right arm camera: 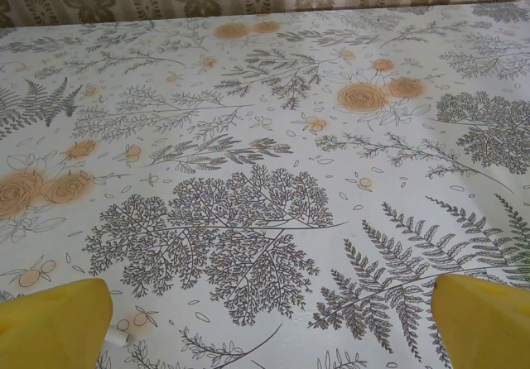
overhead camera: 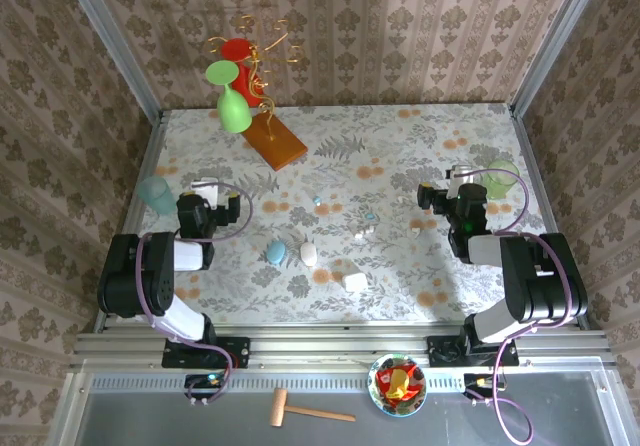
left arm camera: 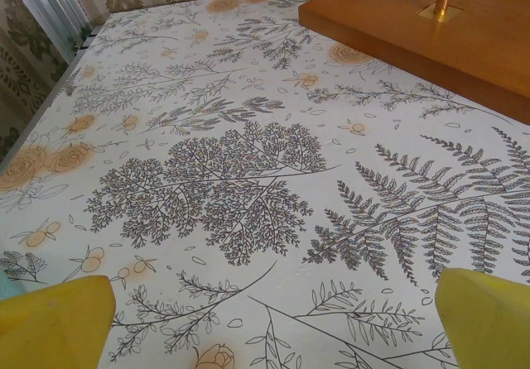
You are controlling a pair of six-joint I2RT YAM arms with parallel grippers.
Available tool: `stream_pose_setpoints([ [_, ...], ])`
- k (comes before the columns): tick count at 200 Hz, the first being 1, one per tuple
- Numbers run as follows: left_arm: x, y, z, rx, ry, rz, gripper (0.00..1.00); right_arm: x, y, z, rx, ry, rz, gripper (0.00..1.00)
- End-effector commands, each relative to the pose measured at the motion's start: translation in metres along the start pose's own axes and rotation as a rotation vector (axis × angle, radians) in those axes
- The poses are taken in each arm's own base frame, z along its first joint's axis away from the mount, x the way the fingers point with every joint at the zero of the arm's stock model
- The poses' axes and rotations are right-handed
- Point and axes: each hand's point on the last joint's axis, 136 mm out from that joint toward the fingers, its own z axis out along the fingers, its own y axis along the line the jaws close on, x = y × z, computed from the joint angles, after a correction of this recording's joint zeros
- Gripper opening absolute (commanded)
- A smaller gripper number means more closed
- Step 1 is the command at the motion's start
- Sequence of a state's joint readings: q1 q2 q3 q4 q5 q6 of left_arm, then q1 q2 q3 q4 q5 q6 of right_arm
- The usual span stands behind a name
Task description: Insert the wireless bluetooth earbuds into the charging case
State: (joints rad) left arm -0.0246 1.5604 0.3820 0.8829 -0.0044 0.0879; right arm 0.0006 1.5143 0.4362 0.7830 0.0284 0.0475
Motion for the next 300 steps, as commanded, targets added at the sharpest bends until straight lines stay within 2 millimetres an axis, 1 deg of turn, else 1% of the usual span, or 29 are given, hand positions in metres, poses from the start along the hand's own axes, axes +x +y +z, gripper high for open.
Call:
stream_pose_setpoints([
  [1,-0.015,0.006,0.001,-0.02,-0.044,-0.022,1.0,0.001,0.002,0.0,-0.009,-0.013,-0.013,1.0],
  [228,-0.014,0.005,0.0,-0.023,-0.046,-0.019,1.0,0.001,0.002,0.0,-0.01,-0.013,-0.013,1.0],
  [280,-0.026,0.003,-0.013,-0.033,-0.093,0.002,1.0,0.001,0.003,-0.001,-0.01,-0.017,-0.013,1.0],
  [300,-0.034,0.003,-0.021,-0.035,-0.103,0.009,1.0,-0.007,0.002,-0.008,-0.008,-0.041,-0.012,1.0],
])
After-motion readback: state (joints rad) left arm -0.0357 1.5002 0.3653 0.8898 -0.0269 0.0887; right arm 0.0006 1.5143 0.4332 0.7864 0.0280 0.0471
